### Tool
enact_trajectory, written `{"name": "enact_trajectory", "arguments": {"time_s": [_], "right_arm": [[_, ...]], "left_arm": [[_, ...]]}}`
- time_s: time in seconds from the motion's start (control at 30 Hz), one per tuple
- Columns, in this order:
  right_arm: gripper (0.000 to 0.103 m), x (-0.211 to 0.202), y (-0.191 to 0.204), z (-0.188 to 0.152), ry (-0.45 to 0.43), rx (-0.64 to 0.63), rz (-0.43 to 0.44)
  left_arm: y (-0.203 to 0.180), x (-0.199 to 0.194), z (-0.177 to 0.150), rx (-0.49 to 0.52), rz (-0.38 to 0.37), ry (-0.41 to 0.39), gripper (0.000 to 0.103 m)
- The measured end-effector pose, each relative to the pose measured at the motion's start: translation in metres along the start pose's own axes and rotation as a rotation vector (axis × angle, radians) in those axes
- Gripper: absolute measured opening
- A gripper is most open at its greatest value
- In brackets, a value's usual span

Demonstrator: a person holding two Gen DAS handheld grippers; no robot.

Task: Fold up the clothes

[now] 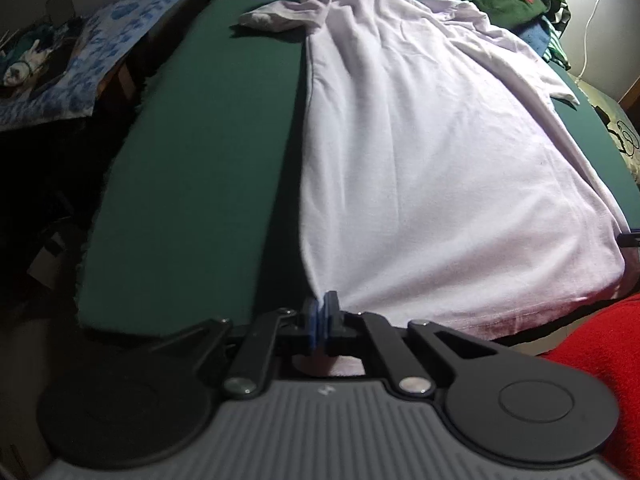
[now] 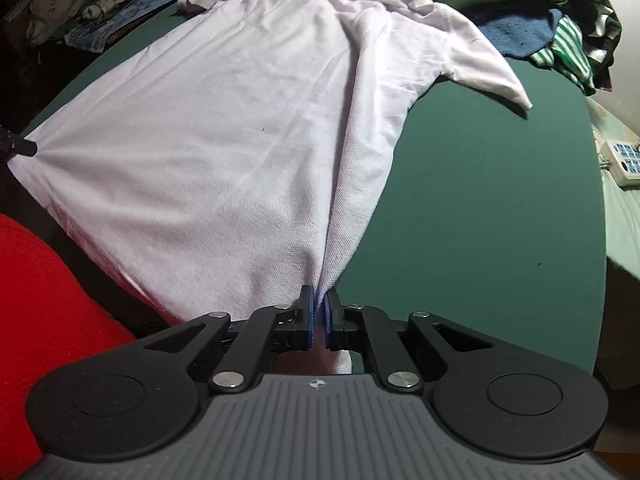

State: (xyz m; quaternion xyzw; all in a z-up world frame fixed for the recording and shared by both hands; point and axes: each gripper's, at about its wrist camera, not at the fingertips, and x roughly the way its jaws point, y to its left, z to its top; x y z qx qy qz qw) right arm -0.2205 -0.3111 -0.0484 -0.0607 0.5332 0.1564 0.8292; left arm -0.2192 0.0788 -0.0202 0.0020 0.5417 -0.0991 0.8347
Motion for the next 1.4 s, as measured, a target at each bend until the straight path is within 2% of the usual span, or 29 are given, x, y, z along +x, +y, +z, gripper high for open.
{"name": "enact_trajectory", "arguments": {"time_s": [0.07,0.13,0.17,0.23,0.27,0.37,0.43,0.5,0.6,0.63,0.67,0.9,1.0,1.07,1.1,1.17,1.2,1.23,1.27,1.3,1.4], "right_arm": [[0.008,0.0,-0.007,-0.003,0.031,-0.004,-0.01],[0.025,-0.005,-0.019,-0.003,0.047,0.012,-0.034],[0.028,-0.01,-0.025,0.0,0.04,0.028,-0.041],[0.039,-0.021,-0.035,0.011,0.004,0.057,-0.05],[0.042,-0.027,-0.04,0.016,-0.013,0.072,-0.054],[0.059,-0.038,-0.057,0.035,-0.109,0.142,-0.049],[0.061,-0.034,-0.072,0.049,-0.164,0.221,-0.043],[0.061,-0.016,-0.085,0.066,-0.185,0.293,-0.071],[0.061,0.008,-0.101,0.088,-0.211,0.36,-0.142],[0.061,0.014,-0.106,0.093,-0.219,0.392,-0.149],[0.061,0.02,-0.112,0.099,-0.227,0.423,-0.155],[0.063,0.061,-0.153,0.139,-0.281,0.645,-0.202],[0.065,0.073,-0.167,0.153,-0.319,0.733,-0.208],[0.065,0.077,-0.175,0.159,-0.357,0.785,-0.202],[0.065,0.079,-0.179,0.161,-0.377,0.812,-0.201],[0.057,0.081,-0.188,0.166,-0.411,0.856,-0.203],[0.045,0.081,-0.192,0.167,-0.418,0.857,-0.208],[0.026,0.081,-0.196,0.169,-0.424,0.858,-0.213],[0.019,0.081,-0.2,0.171,-0.431,0.859,-0.219],[0.014,0.081,-0.204,0.172,-0.438,0.86,-0.224],[0.012,0.067,-0.205,0.173,-0.511,0.818,-0.283]], "left_arm": [[-0.004,0.003,-0.003,0.029,0.016,0.022,0.0],[-0.01,0.005,-0.004,0.081,0.043,0.034,0.0],[-0.011,0.005,-0.005,0.104,0.058,0.039,0.001],[-0.004,0.0,-0.004,0.14,0.094,0.042,0.009],[0.0,-0.003,-0.003,0.156,0.111,0.041,0.01],[0.018,-0.018,0.007,0.189,0.164,0.015,0.014],[0.021,-0.025,0.027,0.196,0.201,-0.043,0.012],[0.012,-0.023,0.05,0.211,0.194,-0.107,0.014],[-0.014,0.008,0.084,0.223,0.169,-0.134,0.039],[-0.022,0.019,0.095,0.227,0.161,-0.143,0.045],[-0.03,0.029,0.107,0.231,0.152,-0.151,0.047],[-0.087,0.102,0.185,0.25,0.095,-0.208,0.047],[-0.078,0.127,0.208,0.17,0.092,-0.187,0.047],[-0.067,0.141,0.223,0.11,0.098,-0.174,0.047],[-0.061,0.145,0.23,0.092,0.108,-0.178,0.051],[-0.05,0.151,0.243,0.059,0.132,-0.188,0.051],[-0.045,0.152,0.25,0.05,0.153,-0.197,0.051],[-0.039,0.153,0.256,0.04,0.171,-0.206,0.051],[-0.033,0.154,0.262,0.028,0.183,-0.214,0.051],[-0.027,0.155,0.268,0.016,0.197,-0.22,0.053],[-0.008,0.159,0.284,-0.02,0.24,-0.225,0.053]]}}
